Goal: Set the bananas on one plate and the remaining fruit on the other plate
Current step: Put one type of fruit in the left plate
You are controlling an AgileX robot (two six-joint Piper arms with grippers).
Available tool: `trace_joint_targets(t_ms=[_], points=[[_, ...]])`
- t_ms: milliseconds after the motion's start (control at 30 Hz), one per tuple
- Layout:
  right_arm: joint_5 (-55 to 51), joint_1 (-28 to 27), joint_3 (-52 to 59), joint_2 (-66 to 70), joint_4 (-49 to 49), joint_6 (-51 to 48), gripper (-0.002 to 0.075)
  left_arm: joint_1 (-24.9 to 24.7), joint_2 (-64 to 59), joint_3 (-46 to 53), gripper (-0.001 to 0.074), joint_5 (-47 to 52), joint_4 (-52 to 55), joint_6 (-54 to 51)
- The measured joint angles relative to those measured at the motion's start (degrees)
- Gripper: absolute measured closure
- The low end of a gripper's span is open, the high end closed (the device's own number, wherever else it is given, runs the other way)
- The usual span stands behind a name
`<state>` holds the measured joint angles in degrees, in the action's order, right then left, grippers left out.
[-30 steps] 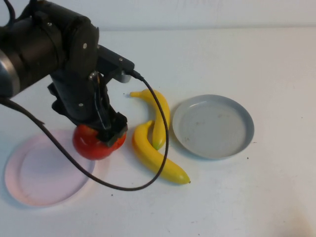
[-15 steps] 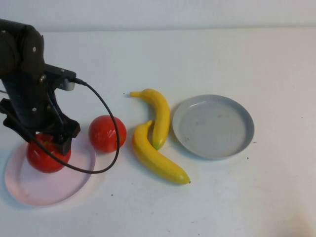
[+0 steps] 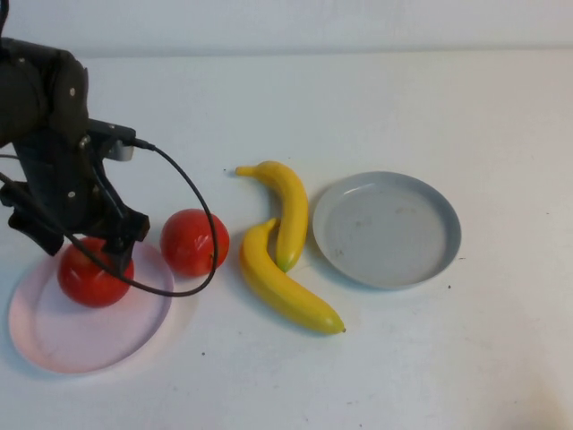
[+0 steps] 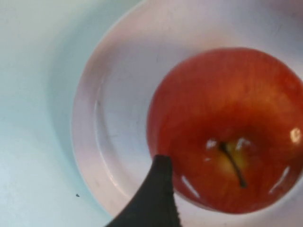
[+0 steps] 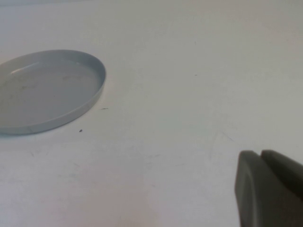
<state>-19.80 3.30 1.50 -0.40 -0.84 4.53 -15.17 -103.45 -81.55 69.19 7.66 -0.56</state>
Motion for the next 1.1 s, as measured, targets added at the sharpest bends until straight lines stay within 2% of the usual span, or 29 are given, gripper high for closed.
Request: trace_joint_targets(t_ms=[267, 400, 533, 700, 1100], points=[[0.0, 0.0, 0.0, 0.0, 0.0, 0.0, 0.0743, -0.11, 0.48, -4.63, 0.0066, 0.44, -2.78, 0.11], [0.0, 0.0, 0.0, 0.0, 0.0, 0.0, 0.0743, -1.93, 1.01, -5.12, 0.0066, 0.34, -8.91, -12.61], [0.0, 0.0, 0.0, 0.0, 0.0, 0.0, 0.0743, -5.67, 0.88, -5.16, 0.0066, -2.72, -12.9, -20.12], [0.0, 0.0, 0.0, 0.0, 0.0, 0.0, 0.0743, -8.14, 0.41, -5.16, 0.0066, -7.21, -12.7, -21.72], [0.0, 0.0, 0.0, -0.08, 0.0, 0.0, 0.0743, -8.16, -2.35, -5.16, 0.0066, -10.57, -10.86, -21.88]])
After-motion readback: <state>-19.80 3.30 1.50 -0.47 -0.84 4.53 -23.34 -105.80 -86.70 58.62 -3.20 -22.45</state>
